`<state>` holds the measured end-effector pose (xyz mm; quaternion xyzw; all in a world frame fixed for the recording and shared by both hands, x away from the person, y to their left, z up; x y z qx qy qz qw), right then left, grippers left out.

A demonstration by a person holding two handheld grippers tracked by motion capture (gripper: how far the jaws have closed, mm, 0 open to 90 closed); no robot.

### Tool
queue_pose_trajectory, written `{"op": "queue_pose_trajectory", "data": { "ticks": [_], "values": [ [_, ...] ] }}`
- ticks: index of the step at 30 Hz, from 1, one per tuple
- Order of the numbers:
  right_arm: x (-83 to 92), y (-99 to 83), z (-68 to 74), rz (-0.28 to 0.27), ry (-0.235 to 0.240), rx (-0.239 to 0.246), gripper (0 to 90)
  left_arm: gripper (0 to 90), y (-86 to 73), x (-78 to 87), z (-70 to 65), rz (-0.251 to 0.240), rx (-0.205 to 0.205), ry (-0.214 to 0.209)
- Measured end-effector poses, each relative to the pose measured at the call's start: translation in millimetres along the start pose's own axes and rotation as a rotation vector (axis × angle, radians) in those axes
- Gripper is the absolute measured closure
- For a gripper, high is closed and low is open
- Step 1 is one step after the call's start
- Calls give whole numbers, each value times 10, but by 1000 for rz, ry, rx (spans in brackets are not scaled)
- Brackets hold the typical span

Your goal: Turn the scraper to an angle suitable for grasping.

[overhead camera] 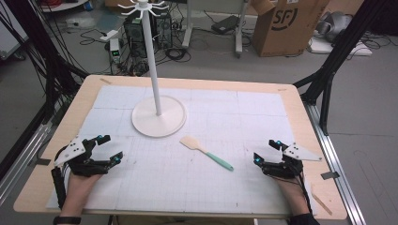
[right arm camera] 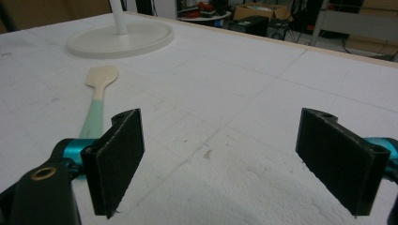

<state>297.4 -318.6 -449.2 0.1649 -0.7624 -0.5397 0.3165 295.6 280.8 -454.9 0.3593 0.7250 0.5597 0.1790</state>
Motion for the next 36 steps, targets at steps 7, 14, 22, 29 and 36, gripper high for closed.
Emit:
{"op": "queue_pose_trajectory", "data": {
  "ticks": [7,14,22,29,36],
  "values": [
    [-215,188,128,-7,76,13,168,141,0,0,-1,4,-10,0],
    [-568,353,294,47,174,59,230,141,0,-2,-4,5,-12,4],
    [-941,450,480,112,258,83,312,141,-3,-7,-14,5,-15,2],
    [-1185,516,636,180,307,96,433,141,-3,-6,-13,8,-16,5],
    [-1433,582,801,263,387,148,599,143,-4,-10,-20,8,-26,4]
  ]
}}
Point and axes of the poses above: each handheld gripper's, and its own axes: x roughly backward along the jaws, y roughly out of its top, z roughly to its left, the point moved 2 cm from there along -x, roughly forward along the jaws, and after that the axes turned 15 degrees about x, right-handed, at the moved point
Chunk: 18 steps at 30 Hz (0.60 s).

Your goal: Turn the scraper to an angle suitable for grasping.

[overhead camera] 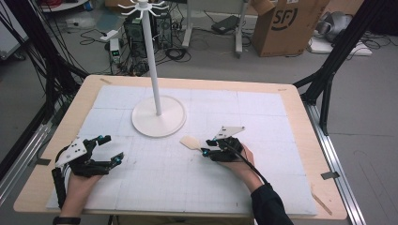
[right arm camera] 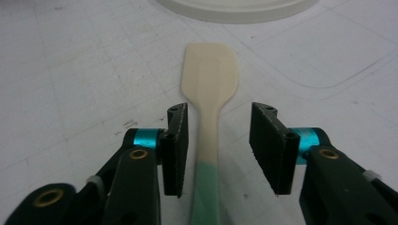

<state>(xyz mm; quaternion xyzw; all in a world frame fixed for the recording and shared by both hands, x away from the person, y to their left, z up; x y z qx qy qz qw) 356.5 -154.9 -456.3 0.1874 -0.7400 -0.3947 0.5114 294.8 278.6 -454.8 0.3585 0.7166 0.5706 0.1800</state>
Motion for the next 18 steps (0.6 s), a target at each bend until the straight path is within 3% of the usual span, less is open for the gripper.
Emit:
{"op": "queue_pose_trajectory", "data": {
  "ticks": [2,6,10,18],
  "values": [
    [-35,14,15,22,14,9,638,144,-1,-1,-2,0,1,-1],
    [-92,23,52,83,-1,46,701,144,-2,0,-4,2,-1,0],
    [-94,34,77,82,5,58,795,146,-2,-1,-7,5,-8,2],
    [-99,63,51,66,50,74,813,147,-3,-1,-11,5,-12,-1]
  ]
}}
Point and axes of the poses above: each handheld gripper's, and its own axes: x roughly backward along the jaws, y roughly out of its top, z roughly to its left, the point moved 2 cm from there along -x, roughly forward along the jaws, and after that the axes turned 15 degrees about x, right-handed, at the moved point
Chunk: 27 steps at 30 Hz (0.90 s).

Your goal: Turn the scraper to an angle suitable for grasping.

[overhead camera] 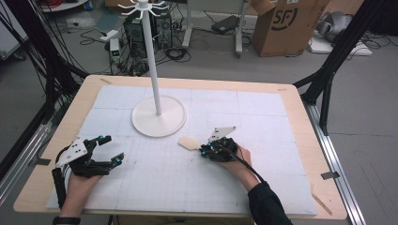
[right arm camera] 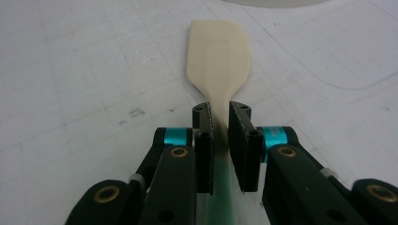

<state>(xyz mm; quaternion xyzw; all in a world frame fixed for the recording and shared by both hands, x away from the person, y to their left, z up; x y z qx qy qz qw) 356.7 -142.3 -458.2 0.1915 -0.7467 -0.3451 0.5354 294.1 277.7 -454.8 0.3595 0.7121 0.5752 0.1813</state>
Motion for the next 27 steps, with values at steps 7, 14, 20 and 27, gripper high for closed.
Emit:
{"op": "queue_pose_trajectory", "data": {
  "ticks": [7,14,20,27],
  "values": [
    [-147,305,54,-50,84,134,814,147,0,1,2,-1,2,-3],
    [-544,780,150,-84,237,237,813,145,2,5,8,-3,9,-6],
    [-915,1120,280,-79,335,339,812,146,1,4,8,-4,10,-4],
    [-1220,1398,411,-83,403,387,811,148,1,4,4,-1,3,-8]
  ]
}}
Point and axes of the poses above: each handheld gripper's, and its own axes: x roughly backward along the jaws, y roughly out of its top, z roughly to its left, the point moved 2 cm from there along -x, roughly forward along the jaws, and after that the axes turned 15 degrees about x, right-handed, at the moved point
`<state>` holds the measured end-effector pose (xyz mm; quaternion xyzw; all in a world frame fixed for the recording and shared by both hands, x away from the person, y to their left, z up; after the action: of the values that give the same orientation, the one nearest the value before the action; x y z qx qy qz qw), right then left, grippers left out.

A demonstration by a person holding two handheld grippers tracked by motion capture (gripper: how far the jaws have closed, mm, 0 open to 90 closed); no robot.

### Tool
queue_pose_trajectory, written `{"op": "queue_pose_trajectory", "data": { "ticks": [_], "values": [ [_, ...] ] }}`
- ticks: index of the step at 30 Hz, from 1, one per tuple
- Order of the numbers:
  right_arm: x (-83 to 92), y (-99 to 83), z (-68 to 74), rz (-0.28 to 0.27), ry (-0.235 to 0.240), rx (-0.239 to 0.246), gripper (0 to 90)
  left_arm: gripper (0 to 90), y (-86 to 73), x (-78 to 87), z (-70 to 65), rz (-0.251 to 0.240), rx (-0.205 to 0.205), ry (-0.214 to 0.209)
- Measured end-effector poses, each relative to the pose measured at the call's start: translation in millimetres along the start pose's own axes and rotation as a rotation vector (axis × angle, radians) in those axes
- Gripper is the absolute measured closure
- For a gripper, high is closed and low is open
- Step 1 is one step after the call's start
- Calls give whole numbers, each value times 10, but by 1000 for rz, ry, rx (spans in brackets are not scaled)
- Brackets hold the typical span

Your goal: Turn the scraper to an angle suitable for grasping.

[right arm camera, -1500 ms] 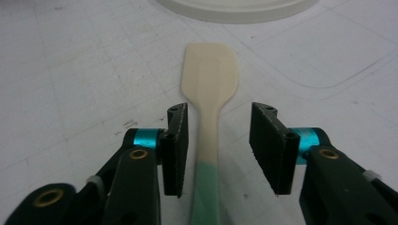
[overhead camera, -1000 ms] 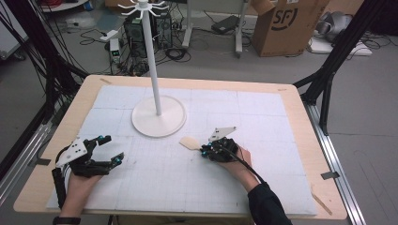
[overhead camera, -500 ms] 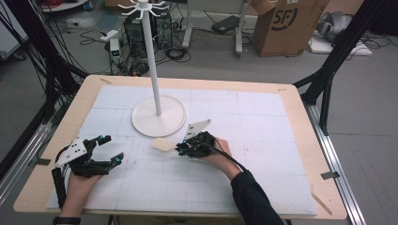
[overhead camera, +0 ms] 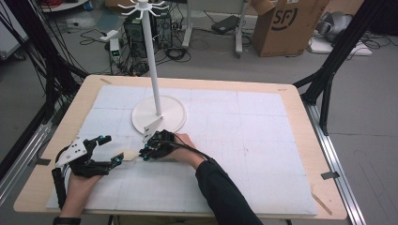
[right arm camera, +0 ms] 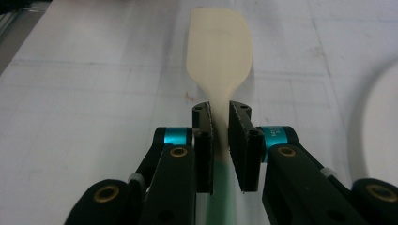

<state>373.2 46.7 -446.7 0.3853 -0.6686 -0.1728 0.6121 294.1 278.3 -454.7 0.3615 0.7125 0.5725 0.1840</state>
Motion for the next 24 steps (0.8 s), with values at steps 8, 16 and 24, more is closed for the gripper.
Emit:
{"op": "queue_pose_trajectory", "data": {
  "ticks": [8,16,24],
  "values": [
    [-108,-1,5,35,-8,3,663,148,0,-1,-1,0,0,0],
    [545,-46,107,-54,-156,-49,401,146,0,0,4,0,7,4],
    [1451,-617,466,-134,-404,-200,296,146,2,-2,7,-3,9,11]
  ]
}}
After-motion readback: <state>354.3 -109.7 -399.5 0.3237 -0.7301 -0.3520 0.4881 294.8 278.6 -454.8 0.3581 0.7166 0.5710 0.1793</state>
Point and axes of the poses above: each handheld gripper's, and its own axes: x roughly backward along the jaws, y roughly out of its top, z roughly to its left, the point moved 2 cm from there along -x, roughly forward along the jaws, and after that the axes turned 15 degrees about x, right-handed, at the moved point
